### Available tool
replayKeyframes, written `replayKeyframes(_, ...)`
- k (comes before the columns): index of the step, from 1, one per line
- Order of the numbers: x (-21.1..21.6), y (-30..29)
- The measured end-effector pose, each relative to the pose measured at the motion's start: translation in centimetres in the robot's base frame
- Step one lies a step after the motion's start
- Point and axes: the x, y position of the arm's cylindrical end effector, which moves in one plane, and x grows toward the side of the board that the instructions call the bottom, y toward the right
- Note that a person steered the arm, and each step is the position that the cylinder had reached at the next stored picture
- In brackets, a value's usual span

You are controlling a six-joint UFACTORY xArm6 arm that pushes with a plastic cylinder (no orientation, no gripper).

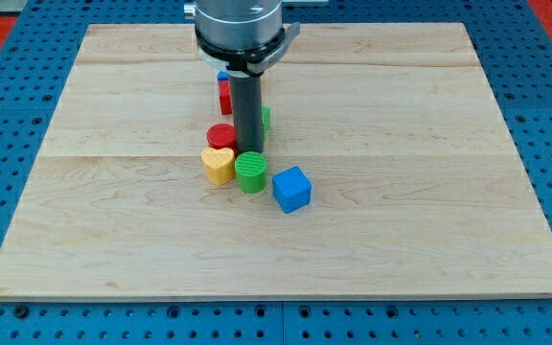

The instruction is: Nudge the green star above the red circle

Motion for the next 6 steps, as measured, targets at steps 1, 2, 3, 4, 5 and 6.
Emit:
replayKeyframes(1,-0.5,2.8)
replayKeyframes(2,-0.7,7.0)
replayKeyframes(3,-2.9,6.8)
replayKeyframes(4,-5.4,4.9)
replayKeyframes(5,-5.7,4.5)
replayKeyframes(6,-5.7,4.5)
